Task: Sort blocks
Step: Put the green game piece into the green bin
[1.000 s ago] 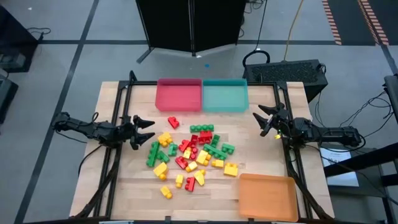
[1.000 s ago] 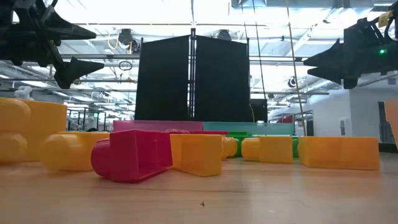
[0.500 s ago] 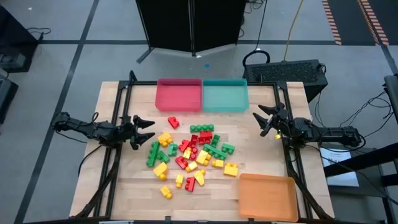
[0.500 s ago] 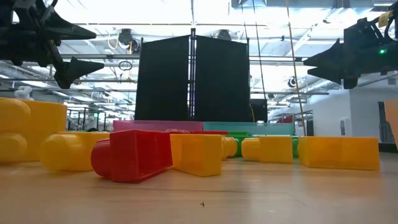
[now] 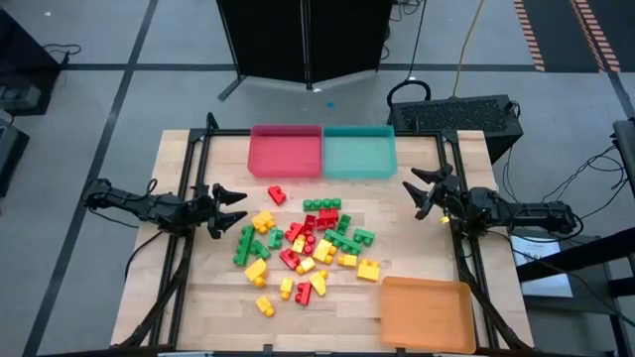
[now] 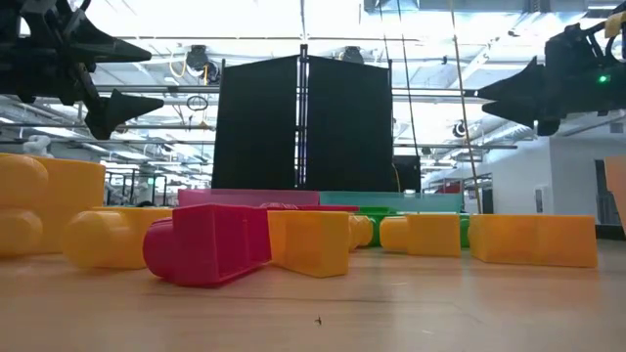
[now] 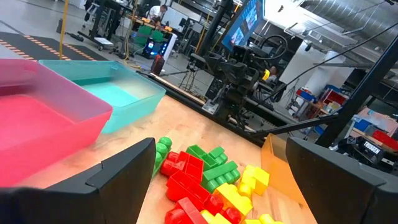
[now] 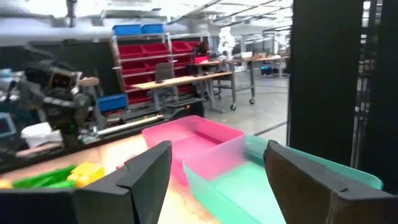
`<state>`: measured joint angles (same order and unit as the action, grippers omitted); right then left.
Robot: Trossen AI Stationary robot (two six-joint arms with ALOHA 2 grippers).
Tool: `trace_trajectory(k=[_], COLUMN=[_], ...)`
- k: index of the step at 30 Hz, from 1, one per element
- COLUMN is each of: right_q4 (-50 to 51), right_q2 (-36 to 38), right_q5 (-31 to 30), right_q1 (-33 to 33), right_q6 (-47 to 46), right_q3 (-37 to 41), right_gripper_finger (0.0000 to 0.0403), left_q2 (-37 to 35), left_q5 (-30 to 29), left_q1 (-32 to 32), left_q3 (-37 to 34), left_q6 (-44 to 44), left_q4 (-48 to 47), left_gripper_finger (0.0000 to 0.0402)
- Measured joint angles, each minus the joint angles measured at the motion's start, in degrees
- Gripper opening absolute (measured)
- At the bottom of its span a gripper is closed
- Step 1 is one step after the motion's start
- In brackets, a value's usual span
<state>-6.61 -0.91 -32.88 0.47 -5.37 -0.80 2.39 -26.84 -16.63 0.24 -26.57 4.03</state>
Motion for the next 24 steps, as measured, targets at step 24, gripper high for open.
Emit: trace_trajectory(k=[24], right_q4=[12.33], right_q2=[-27.5], right_q5=[9.45], right_q1=[0.02], right_q6=[-13.05], right_q3=[-42.08], right_gripper_finger=[0.0249], left_q2=[0.0], left_q5=[-3.28], left_q1=[0.01], left_q3=[0.02], left_q6=[-0.09], left_q4=[19.51], left_gripper_finger=[0.0361])
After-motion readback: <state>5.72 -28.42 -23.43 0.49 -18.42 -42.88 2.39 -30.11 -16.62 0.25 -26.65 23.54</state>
